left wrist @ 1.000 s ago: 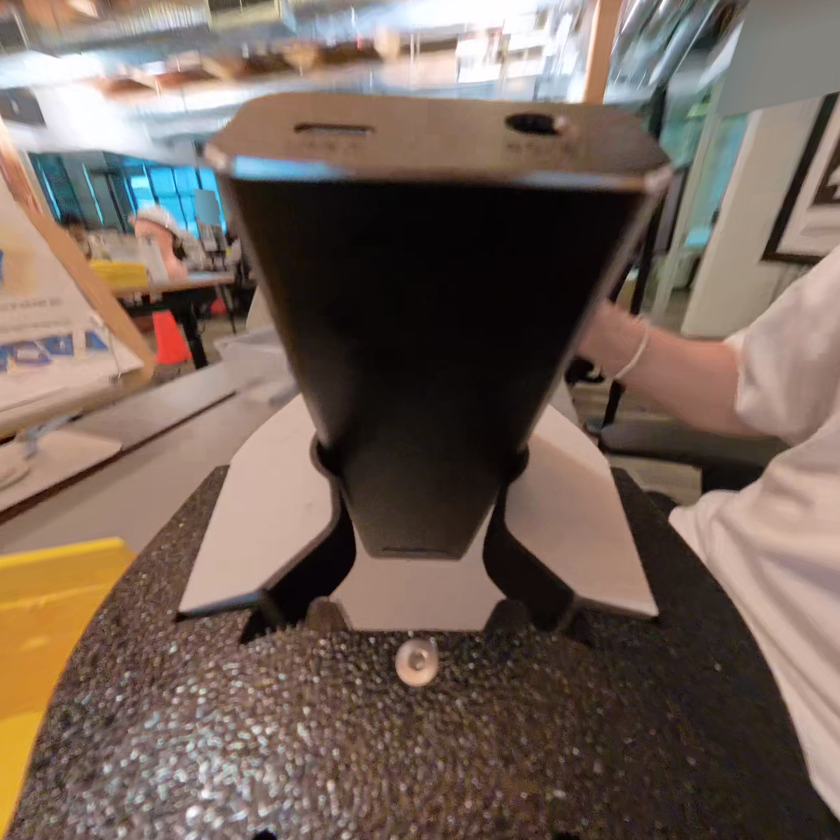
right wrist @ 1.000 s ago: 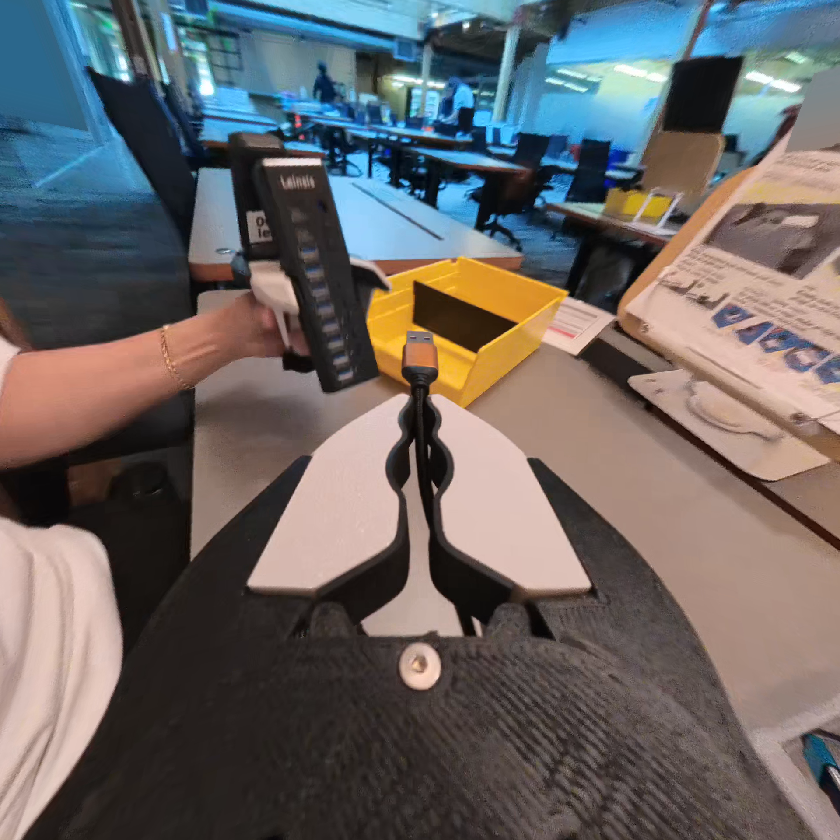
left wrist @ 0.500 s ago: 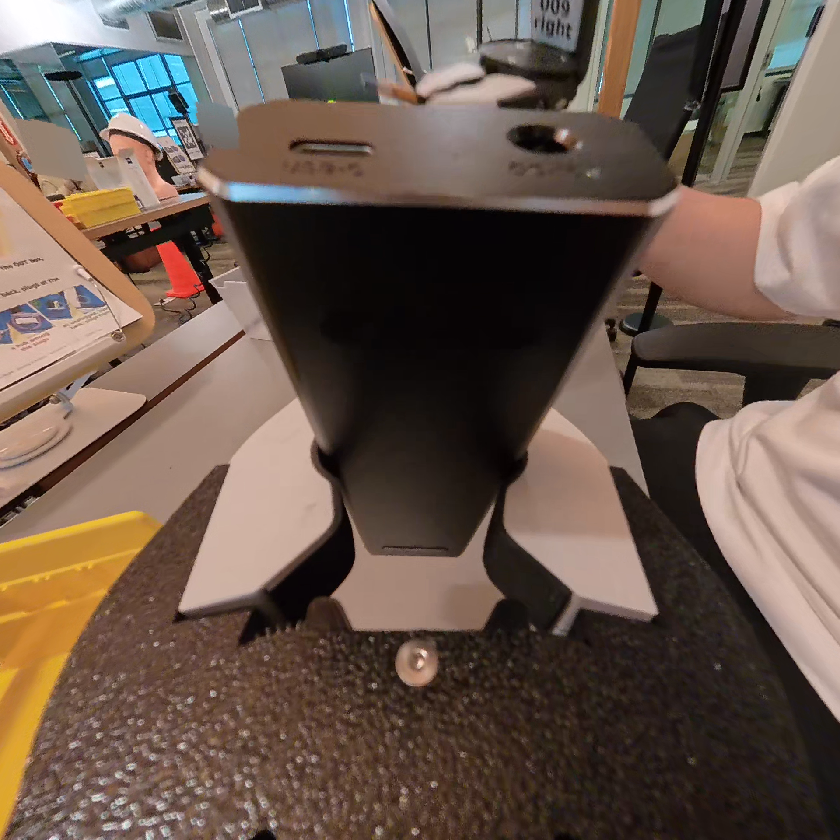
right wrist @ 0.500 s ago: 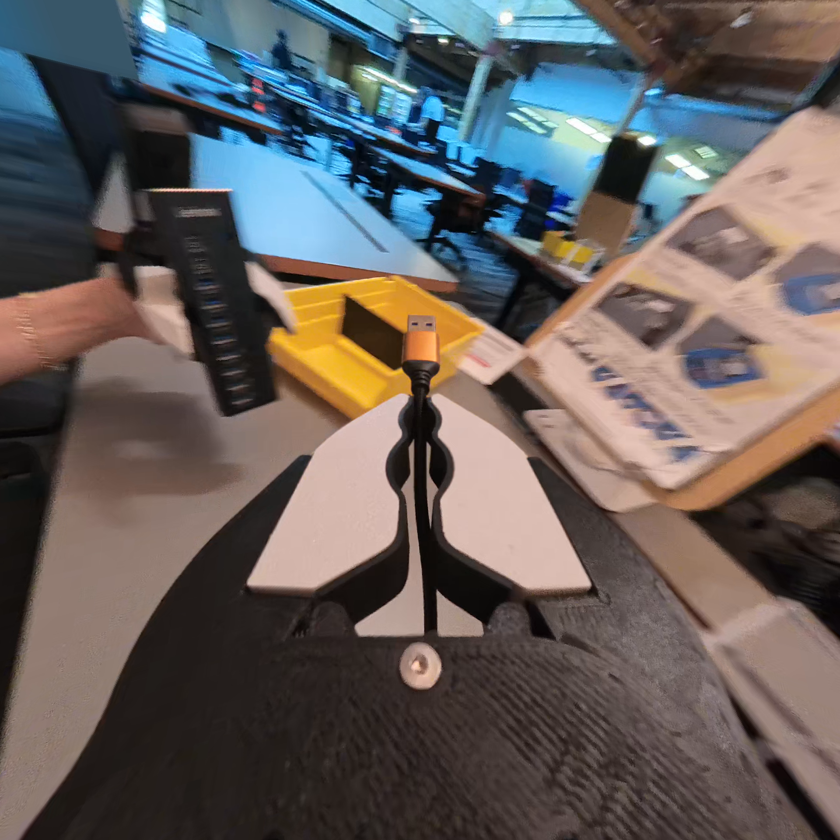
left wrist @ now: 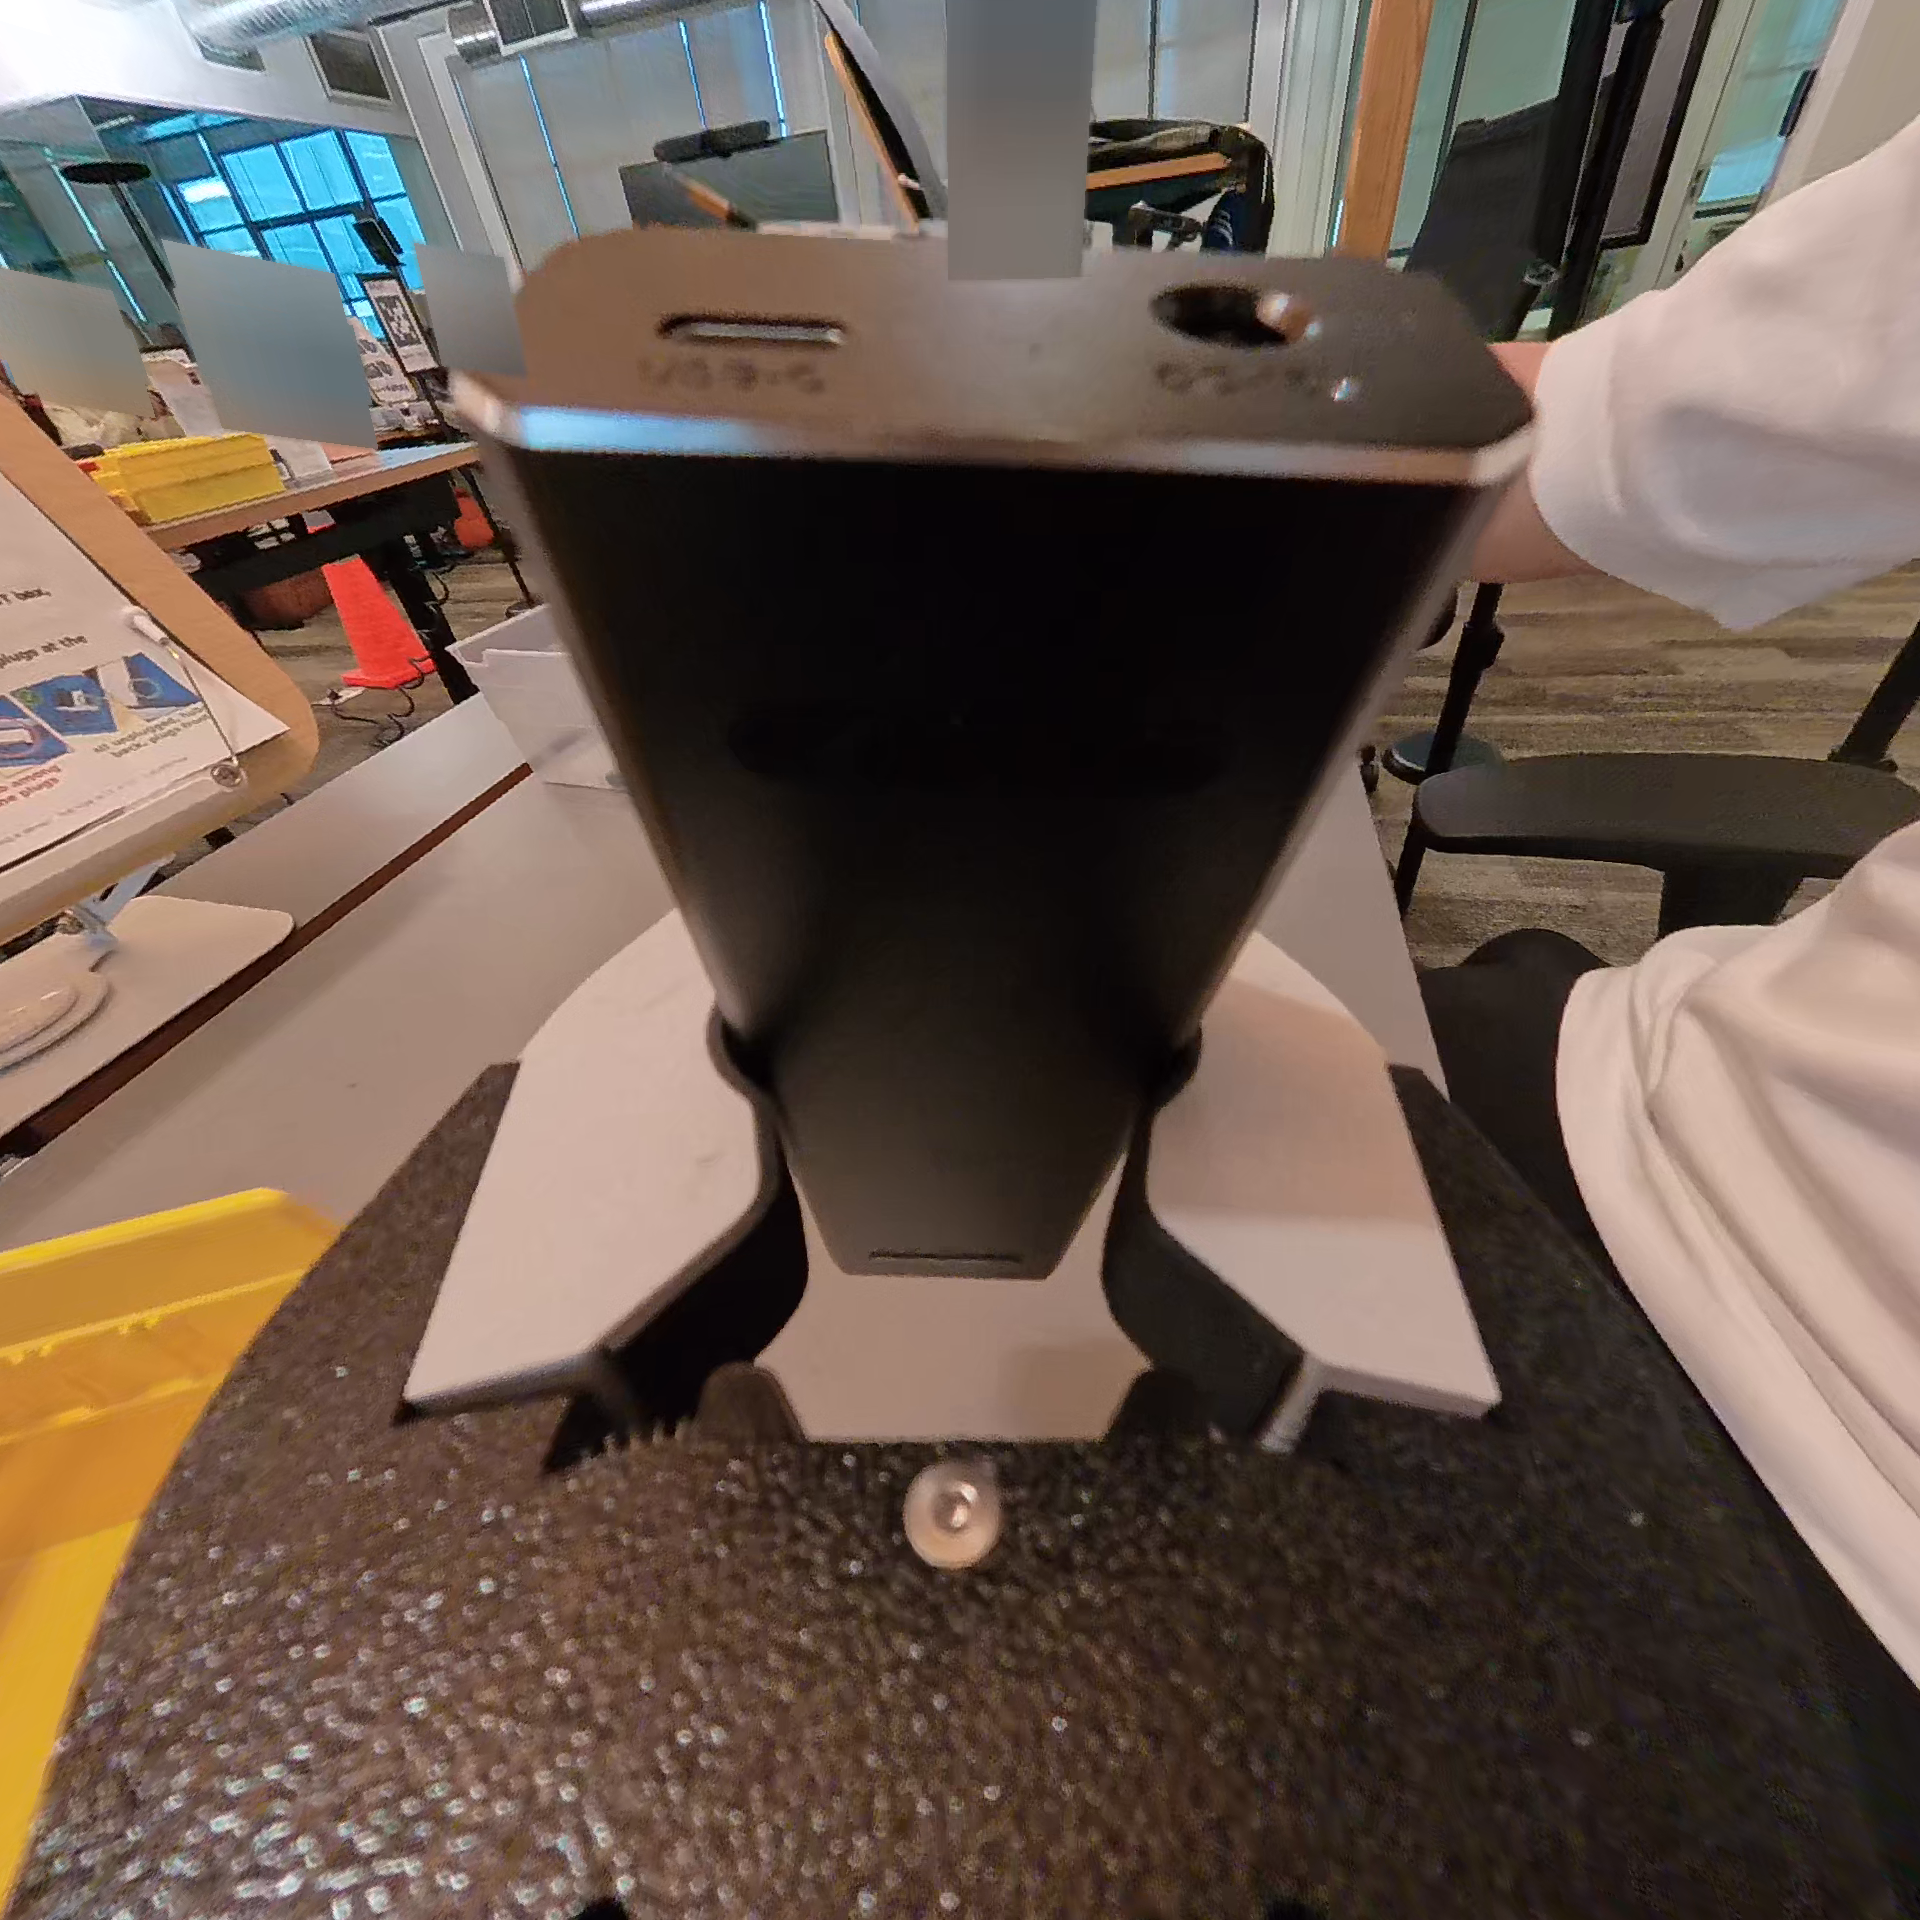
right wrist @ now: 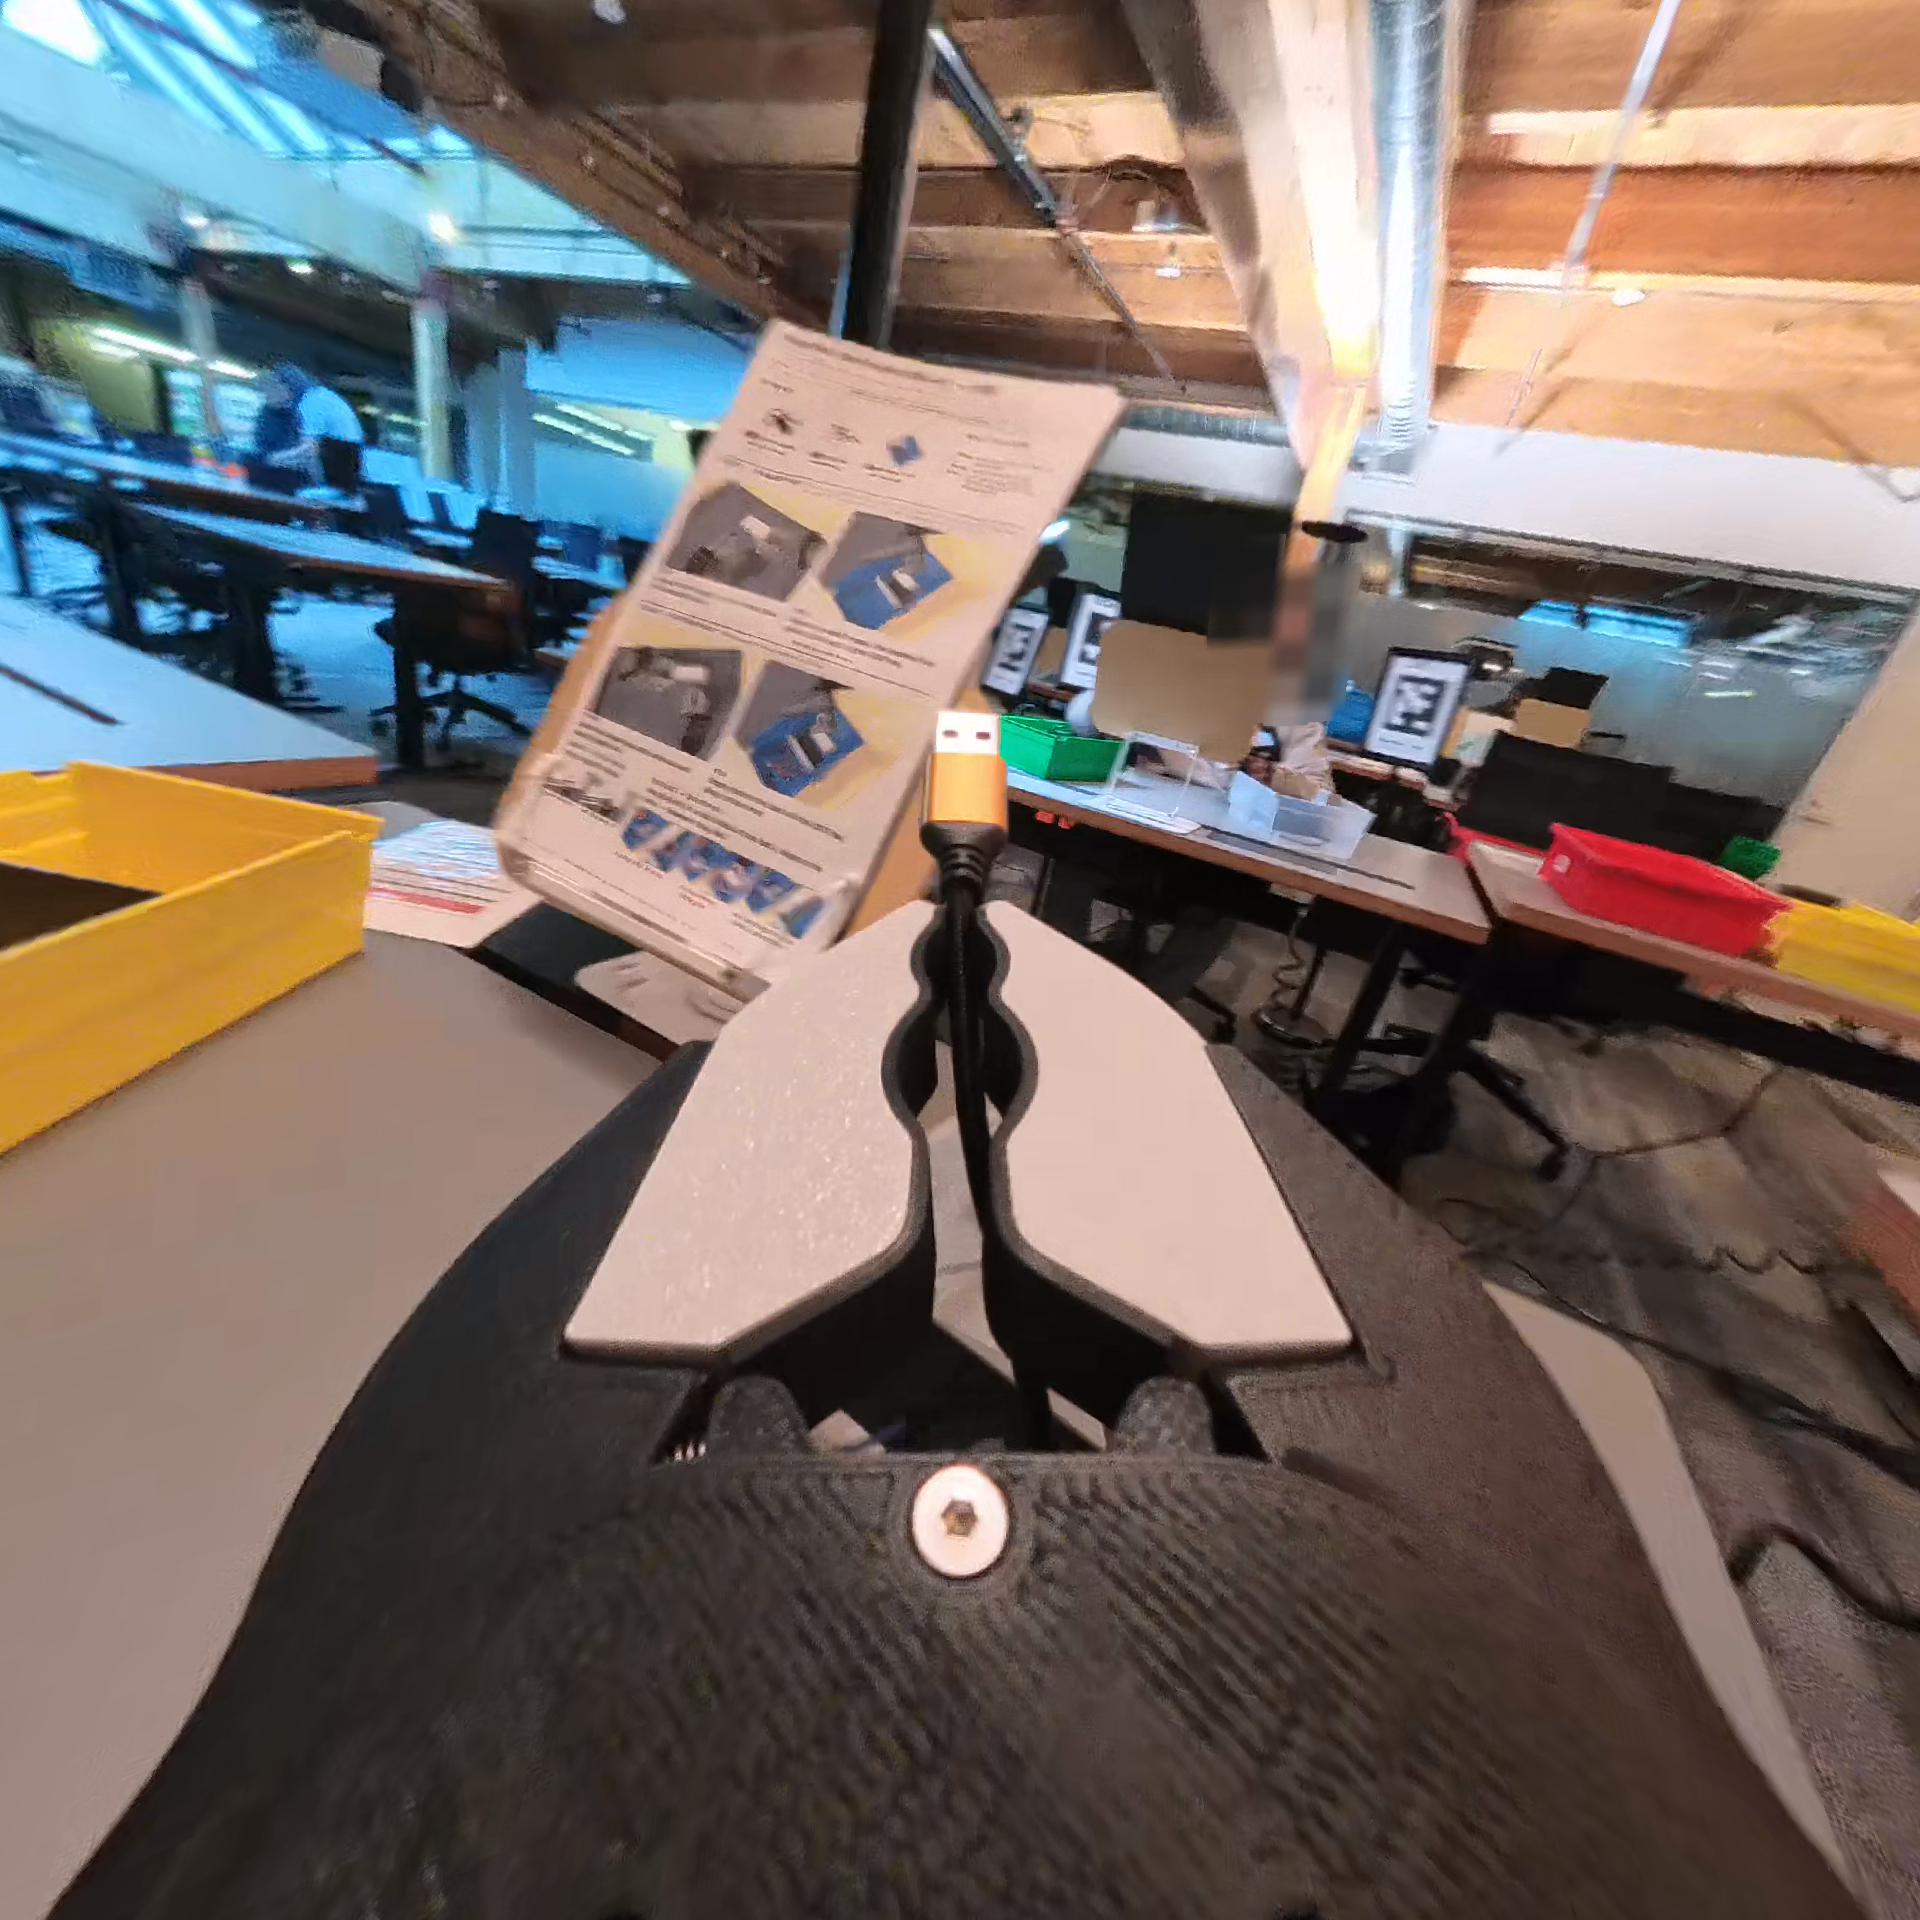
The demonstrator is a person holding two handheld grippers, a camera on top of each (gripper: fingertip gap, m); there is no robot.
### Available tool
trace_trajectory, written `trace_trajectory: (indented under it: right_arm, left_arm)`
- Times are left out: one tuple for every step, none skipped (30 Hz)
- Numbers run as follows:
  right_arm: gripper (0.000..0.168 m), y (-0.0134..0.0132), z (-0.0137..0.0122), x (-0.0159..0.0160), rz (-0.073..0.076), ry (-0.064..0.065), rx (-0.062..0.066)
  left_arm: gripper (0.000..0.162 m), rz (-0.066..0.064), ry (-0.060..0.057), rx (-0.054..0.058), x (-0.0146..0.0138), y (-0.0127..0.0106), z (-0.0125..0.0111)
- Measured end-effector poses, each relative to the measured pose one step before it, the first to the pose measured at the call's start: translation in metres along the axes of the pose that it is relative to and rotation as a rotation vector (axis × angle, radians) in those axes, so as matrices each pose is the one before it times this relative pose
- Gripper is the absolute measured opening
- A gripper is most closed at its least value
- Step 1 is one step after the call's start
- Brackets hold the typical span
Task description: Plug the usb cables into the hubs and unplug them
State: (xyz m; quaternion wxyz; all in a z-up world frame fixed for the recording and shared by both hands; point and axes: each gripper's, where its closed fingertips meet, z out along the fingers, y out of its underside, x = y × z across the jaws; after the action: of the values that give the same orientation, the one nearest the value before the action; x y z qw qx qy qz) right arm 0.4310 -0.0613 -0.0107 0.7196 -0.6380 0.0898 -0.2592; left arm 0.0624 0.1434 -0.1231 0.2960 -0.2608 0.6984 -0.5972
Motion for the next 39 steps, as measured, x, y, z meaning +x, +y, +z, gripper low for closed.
trace_trajectory:
  right_arm:
    - [0.003, 0.01671, -0.00167, 0.00912, -0.0027, 0.0529, -0.0150]
    - [0.003, 0.02373, 0.00020, 0.00572, -0.0023, 0.0336, -0.0555]
    - [0.003, 0.02816, 0.00258, -0.00368, 0.0163, -0.0309, -0.0866]
    - [0.003, 0.02940, 0.00443, -0.00984, 0.0309, -0.0733, -0.1075]
    - [0.004, 0.02750, 0.00531, -0.00728, 0.0090, -0.0531, -0.1205]
    - [0.007, 0.02255, 0.00513, -0.00084, -0.0329, 0.0004, -0.1108]
    - [0.009, 0.01763, 0.00476, 0.00156, -0.0568, 0.0232, -0.0960]
    - [0.013, 0.01512, 0.00435, -0.00162, -0.0597, -0.0043, -0.0971]
    - [0.022, 0.01315, 0.00380, -0.00469, -0.0422, -0.0328, -0.1037]
    - [0.032, 0.00845, 0.00246, -0.00314, -0.0169, -0.0271, -0.0856]
    - [0.043, 0.00590, -0.00024, -0.00086, 0.0000, -0.0221, -0.0738]
    - [0.057, 0.00402, -0.00292, 0.00126, 0.0003, -0.0153, -0.0632]
    - [0.071, -0.00088, -0.00561, 0.00577, -0.0011, 0.0123, -0.0256]
    - [0.081, -0.00613, -0.00827, 0.00718, 0.0036, 0.0231, 0.0160]
    - [0.092, -0.01049, -0.01075, 0.00642, 0.0087, 0.0178, 0.0447]
    - [0.102, -0.01570, -0.01291, 0.00618, 0.0183, 0.0216, 0.0740]
    - [0.105, -0.01992, -0.01461, 0.00505, 0.0357, 0.0295, 0.0869]
    - [0.103, -0.02295, -0.01535, -0.00020, 0.0424, 0.0265, 0.0861]
    - [0.102, -0.02574, -0.01394, -0.01396, 0.0197, -0.0130, 0.0945]
    - [0.102, -0.02336, -0.01026, -0.03366, -0.0245, -0.0879, 0.0870]
    - [0.100, -0.01669, -0.00355, -0.04443, -0.0418, -0.1188, 0.0526]
    - [0.101, -0.01024, 0.00407, -0.04901, -0.0363, -0.1294, 0.0197]
    - [0.101, -0.00769, 0.01134, -0.04982, -0.0257, -0.1306, 0.0208]
    - [0.099, -0.00457, 0.01751, -0.04689, -0.0243, -0.1206, 0.0242]
    - [0.095, -0.00081, 0.02221, -0.03922, -0.0229, -0.0921, 0.0180]
    - [0.094, 0.00313, 0.02473, -0.03143, -0.0143, -0.0706, 0.0053]
    - [0.095, 0.00608, 0.02417, -0.02561, -0.0075, -0.0627, -0.0145]
    - [0.095, 0.00532, 0.02198, -0.01922, -0.0107, -0.0471, -0.0180]
    - [0.097, 0.00134, 0.01850, -0.01387, -0.0147, -0.0326, -0.0032]
    - [0.097, -0.00233, 0.01522, -0.00907, -0.0092, -0.0198, 0.0146]
    - [0.096, -0.00340, 0.01193, -0.00387, -0.0012, -0.0015, 0.0162]
    - [0.095, -0.00374, 0.00940, -0.00078, 0.0035, 0.0086, 0.0162]
    - [0.095, -0.00322, 0.00801, -0.00089, 0.0052, 0.0013, 0.0119]
    - [0.095, -0.00266, 0.00635, -0.00149, 0.0002, -0.0020, 0.0050]
    - [0.095, -0.00333, 0.00504, -0.00216, -0.0074, -0.0040, 0.0086]
    - [0.094, -0.00380, 0.00426, -0.00127, -0.0115, 0.0029, 0.0117]
    - [0.093, -0.00335, 0.00349, -0.00009, -0.0091, 0.0099, 0.0118]
    - [0.087, -0.00267, 0.00254, -0.00002, -0.0116, 0.0067, 0.0082]
    - [0.075, -0.00274, 0.00134, 0.00000, -0.0147, 0.0041, 0.0120]
  left_arm:
    - [0.071, -0.0006, 0.0084, -0.0015, 0.00109, 0.00078, 0.00109]
    - [0.071, -0.0016, 0.0078, 0.0009, 0.00107, 0.00045, 0.00127]
    - [0.071, -0.0021, 0.0047, 0.0024, 0.00057, 0.00038, 0.00139]
    - [0.071, -0.0029, 0.0058, 0.0022, 0.00061, 0.00042, 0.00137]
    - [0.071, -0.0035, 0.0080, 0.0020, 0.00102, 0.00056, 0.00115]
    - [0.071, -0.0034, 0.0068, 0.0012, 0.00086, 0.00086, 0.00112]
    - [0.071, -0.0033, 0.0026, -0.0012, 0.00009, 0.00118, 0.00101]
    - [0.071, -0.0031, 0.0010, -0.0038, -0.00022, 0.00152, 0.00090]
    - [0.071, -0.0026, 0.0030, -0.0047, 0.00013, 0.00152, 0.00082]
    - [0.071, -0.0018, 0.0036, -0.0041, 0.00022, 0.00133, 0.00079]
    - [0.071, -0.0008, 0.0007, -0.0025, -0.00017, 0.00095, 0.00067]
    - [0.071, -0.0007, -0.0016, -0.0001, -0.00035, 0.00046, 0.00054]
    - [0.071, -0.0020, -0.0004, 0.0026, -0.00031, 0.00005, 0.00051]
    - [0.071, -0.0036, 0.0026, 0.0050, 0.00006, -0.00020, 0.00025]
    - [0.071, -0.0045, 0.0020, 0.0072, -0.00023, -0.00044, 0.00012]
    - [0.071, -0.0050, -0.0015, 0.0090, -0.00064, -0.00064, -0.00004]
    - [0.071, -0.0064, -0.0025, 0.0115, -0.00088, -0.00095, -0.00008]
    - [0.071, -0.0089, -0.0001, 0.0158, -0.00082, -0.00148, -0.00022]
    - [0.071, -0.0108, 0.0022, 0.0209, -0.00045, -0.00225, -0.00024]
    - [0.071, -0.0116, 0.0042, 0.0253, -0.00021, -0.00287, -0.00017]
    - [0.071, -0.0119, 0.0074, 0.0292, 0.00037, -0.00336, -0.00006]
    - [0.071, -0.0127, 0.0115, 0.0313, 0.00091, -0.00381, -0.00002]
    - [0.071, -0.0139, 0.0131, 0.0311, 0.00136, -0.00386, 0.00022]
    - [0.071, -0.0129, 0.0131, 0.0276, 0.00163, -0.00344, 0.00048]
    - [0.071, -0.0094, 0.0134, 0.0198, 0.00203, -0.00268, 0.00064]
    - [0.071, -0.0046, 0.0129, 0.0103, 0.00229, -0.00151, 0.00090]
    - [0.071, -0.0001, 0.0099, 0.0014, 0.00219, -0.00041, 0.00122]
    - [0.071, 0.0037, 0.0036, -0.0052, 0.00169, 0.00004, 0.00138]
    - [0.071, 0.0066, -0.0015, -0.0083, 0.00102, 0.00015, 0.00129]
    - [0.071, 0.0067, -0.0014, -0.0088, 0.00111, -0.00003, 0.00106]
    - [0.071, 0.0054, 0.0007, -0.0096, 0.00137, -0.00026, 0.00086]
    - [0.071, 0.0063, 0.0013, -0.0105, 0.00145, -0.00027, 0.00073]
    - [0.071, 0.0081, 0.0016, -0.0092, 0.00151, -0.00050, 0.00055]
    - [0.071, 0.0062, 0.0038, -0.0073, 0.00156, -0.00056, 0.00069]
    - [0.071, 0.0024, 0.0063, -0.0066, 0.00173, -0.00057, 0.00067]
    - [0.071, 0.0015, 0.0066, -0.0041, 0.00152, -0.00059, 0.00094]
    - [0.071, 0.0022, 0.0063, -0.0003, 0.00159, -0.00071, 0.00107]
    - [0.071, 0.0002, 0.0076, 0.0008, 0.00161, -0.00055, 0.00110]
    - [0.071, -0.0020, 0.0091, -0.0015, 0.00170, -0.00024, 0.00126]
